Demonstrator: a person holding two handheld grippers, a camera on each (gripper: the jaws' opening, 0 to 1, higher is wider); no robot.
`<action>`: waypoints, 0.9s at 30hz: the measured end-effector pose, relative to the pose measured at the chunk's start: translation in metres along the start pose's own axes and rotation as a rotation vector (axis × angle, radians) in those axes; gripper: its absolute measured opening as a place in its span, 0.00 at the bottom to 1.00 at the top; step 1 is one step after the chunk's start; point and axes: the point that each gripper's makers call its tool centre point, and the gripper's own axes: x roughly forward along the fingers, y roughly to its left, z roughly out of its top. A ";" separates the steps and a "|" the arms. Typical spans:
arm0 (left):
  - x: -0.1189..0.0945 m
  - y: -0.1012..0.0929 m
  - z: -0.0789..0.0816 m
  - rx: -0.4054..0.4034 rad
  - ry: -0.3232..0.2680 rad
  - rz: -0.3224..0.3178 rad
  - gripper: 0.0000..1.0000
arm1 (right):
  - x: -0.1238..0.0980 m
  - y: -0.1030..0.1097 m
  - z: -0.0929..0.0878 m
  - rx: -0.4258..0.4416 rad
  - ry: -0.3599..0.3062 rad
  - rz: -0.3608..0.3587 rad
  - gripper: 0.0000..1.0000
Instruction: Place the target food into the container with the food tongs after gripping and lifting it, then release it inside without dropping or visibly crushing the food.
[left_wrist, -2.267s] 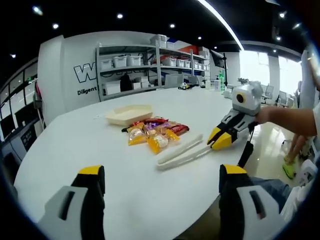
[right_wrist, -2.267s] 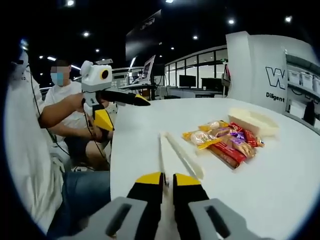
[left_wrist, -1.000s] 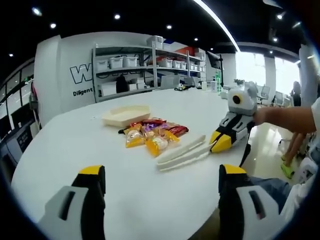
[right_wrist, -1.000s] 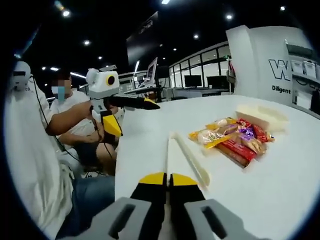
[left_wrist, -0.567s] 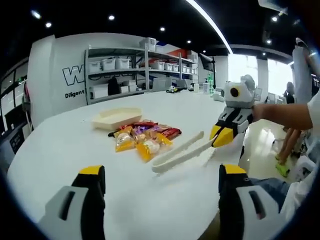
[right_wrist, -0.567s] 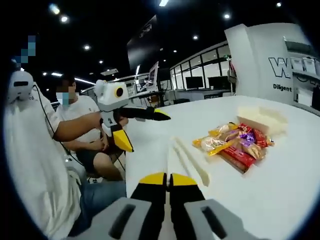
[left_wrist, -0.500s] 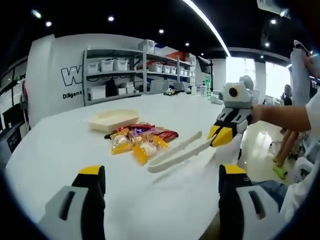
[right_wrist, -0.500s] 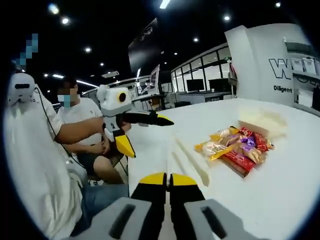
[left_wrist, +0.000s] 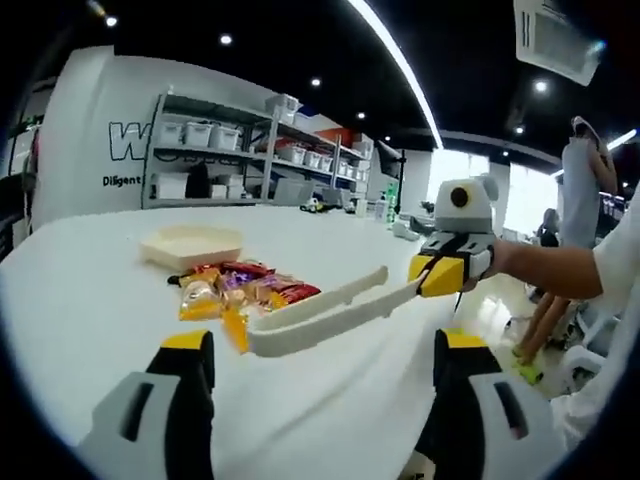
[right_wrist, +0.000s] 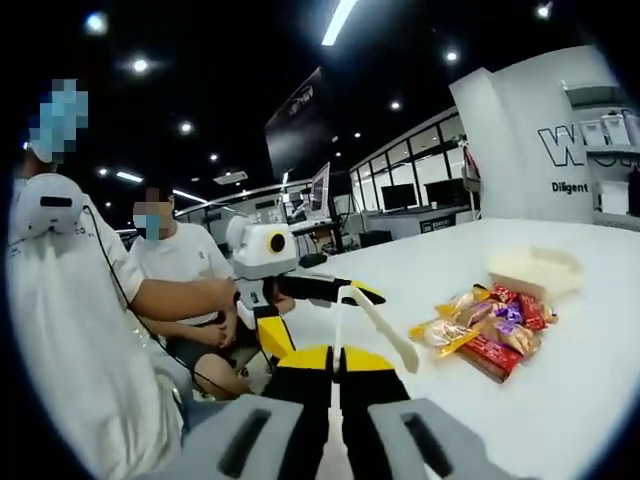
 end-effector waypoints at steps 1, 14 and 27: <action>0.002 -0.003 0.001 -0.012 -0.008 -0.016 0.90 | 0.000 0.001 0.001 -0.002 -0.005 0.002 0.00; 0.005 -0.027 0.017 -0.078 -0.083 -0.136 0.81 | 0.002 0.004 0.013 0.036 -0.082 0.024 0.00; -0.003 -0.031 0.038 -0.084 -0.209 -0.182 0.57 | 0.002 0.014 0.022 0.113 -0.152 0.077 0.00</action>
